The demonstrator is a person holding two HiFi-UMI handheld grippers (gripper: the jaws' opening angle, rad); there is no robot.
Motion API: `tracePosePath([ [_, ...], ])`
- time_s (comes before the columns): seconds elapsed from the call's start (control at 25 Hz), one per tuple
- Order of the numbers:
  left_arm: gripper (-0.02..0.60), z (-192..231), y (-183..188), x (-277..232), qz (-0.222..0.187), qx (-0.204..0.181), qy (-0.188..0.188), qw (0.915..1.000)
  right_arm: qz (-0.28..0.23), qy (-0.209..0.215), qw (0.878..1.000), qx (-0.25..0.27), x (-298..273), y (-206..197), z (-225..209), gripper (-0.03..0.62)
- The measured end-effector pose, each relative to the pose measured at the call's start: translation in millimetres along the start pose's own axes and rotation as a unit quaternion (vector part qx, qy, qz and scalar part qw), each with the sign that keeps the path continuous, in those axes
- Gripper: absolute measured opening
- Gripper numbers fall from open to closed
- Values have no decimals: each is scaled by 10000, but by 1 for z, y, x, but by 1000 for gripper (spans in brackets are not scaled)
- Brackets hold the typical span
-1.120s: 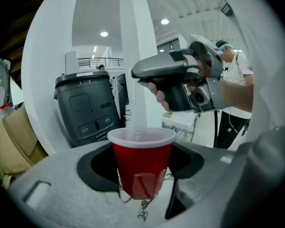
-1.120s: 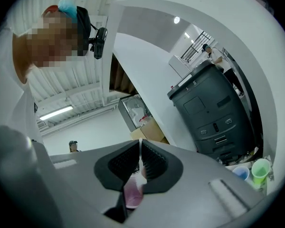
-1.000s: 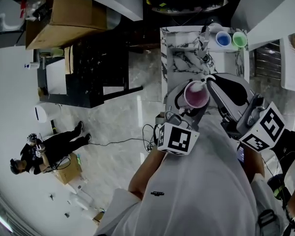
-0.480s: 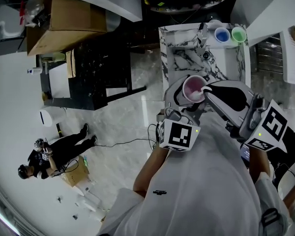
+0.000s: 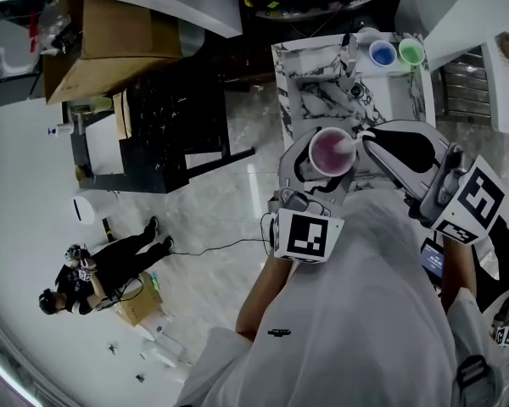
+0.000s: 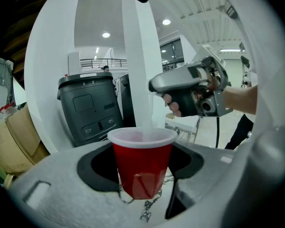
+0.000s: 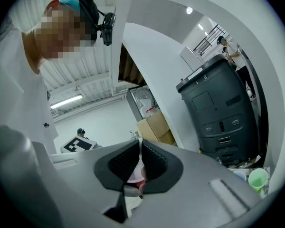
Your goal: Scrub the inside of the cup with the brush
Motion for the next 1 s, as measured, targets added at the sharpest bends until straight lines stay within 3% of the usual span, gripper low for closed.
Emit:
tracePosePath([
  [0.36,293,0,-1,3,22,34,-10,10000,-77,241,9996,109,-29,-1,8,23],
  [0.76,293,3,1,2,18,-11,37,10000,67,1013,9948,41,-35,-5,23,23],
  [1.0,292,5,9,2,-117,-118,28,9999,300,944,9949,198,-17,-6,14,23],
])
Point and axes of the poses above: the fingertips, and each gripper's own axes: x backward along the fingers, z to its left, y out of its top, the point moved 9 cm from there along x, backward along the fingers, and after that the axes turned 3 degrees about -x, right-handed, at the moved point
